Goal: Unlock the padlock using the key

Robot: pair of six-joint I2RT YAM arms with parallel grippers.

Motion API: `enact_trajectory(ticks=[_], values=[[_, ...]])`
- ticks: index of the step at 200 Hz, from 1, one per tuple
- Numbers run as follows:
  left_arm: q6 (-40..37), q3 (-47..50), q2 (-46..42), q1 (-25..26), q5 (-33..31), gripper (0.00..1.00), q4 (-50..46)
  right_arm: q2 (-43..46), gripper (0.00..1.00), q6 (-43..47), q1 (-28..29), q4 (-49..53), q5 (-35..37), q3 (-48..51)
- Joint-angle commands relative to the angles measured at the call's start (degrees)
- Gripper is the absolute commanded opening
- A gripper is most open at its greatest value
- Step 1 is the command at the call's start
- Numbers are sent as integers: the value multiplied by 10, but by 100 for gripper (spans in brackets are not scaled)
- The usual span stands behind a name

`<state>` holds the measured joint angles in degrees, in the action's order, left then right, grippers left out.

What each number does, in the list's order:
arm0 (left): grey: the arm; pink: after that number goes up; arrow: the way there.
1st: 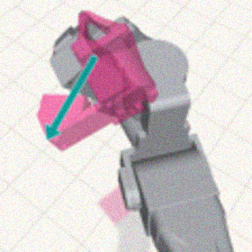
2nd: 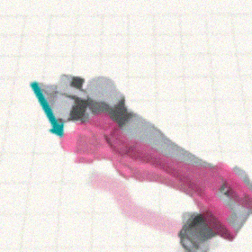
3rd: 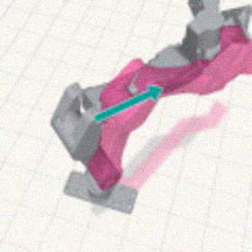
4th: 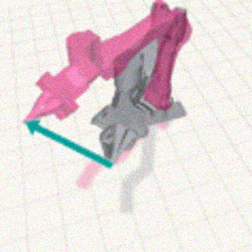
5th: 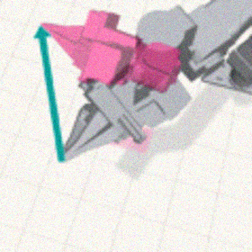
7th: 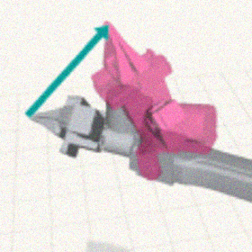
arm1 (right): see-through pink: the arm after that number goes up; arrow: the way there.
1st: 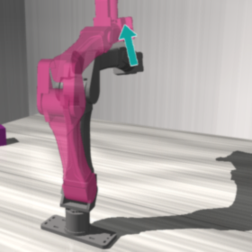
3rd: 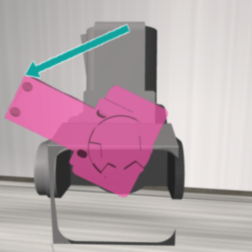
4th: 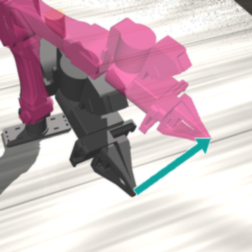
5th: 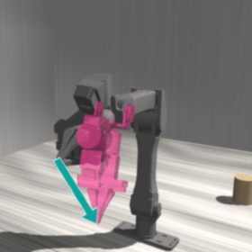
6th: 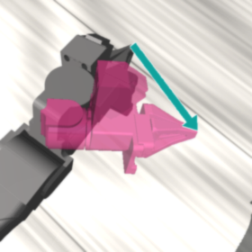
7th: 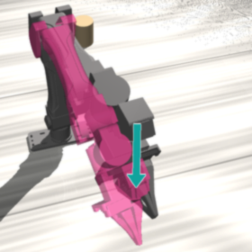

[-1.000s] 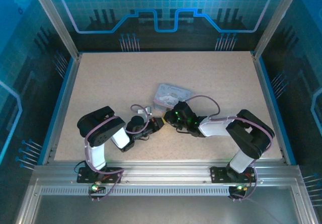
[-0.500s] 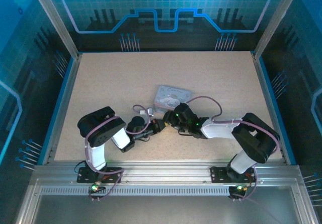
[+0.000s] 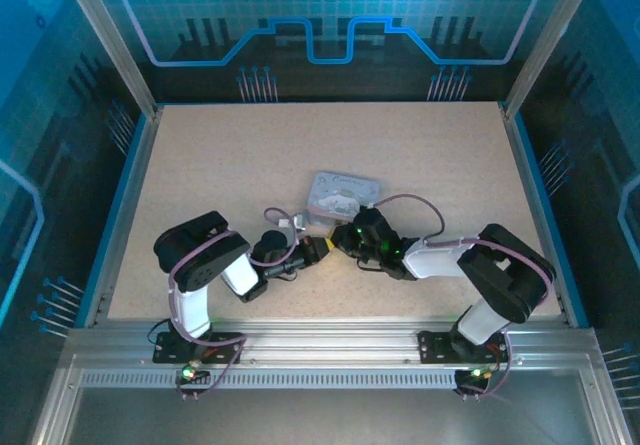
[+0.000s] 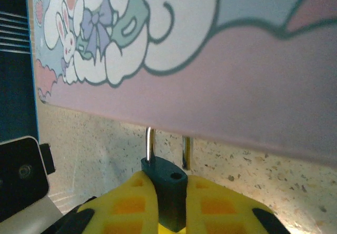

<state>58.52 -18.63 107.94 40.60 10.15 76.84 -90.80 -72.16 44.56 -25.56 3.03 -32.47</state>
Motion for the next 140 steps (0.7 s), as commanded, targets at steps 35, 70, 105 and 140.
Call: enact_trajectory(ticks=[35,70,105,140], values=[[-16,-10,4,6,19,15,33,26,0,104,4,205,8,-78],[-35,4,0,6,10,39,33,18,0,239,22,397,61,-190],[-50,28,-7,1,-2,52,33,-11,0,343,45,526,138,-275],[-62,57,-15,-14,-3,53,33,-54,0,468,72,576,202,-327]])
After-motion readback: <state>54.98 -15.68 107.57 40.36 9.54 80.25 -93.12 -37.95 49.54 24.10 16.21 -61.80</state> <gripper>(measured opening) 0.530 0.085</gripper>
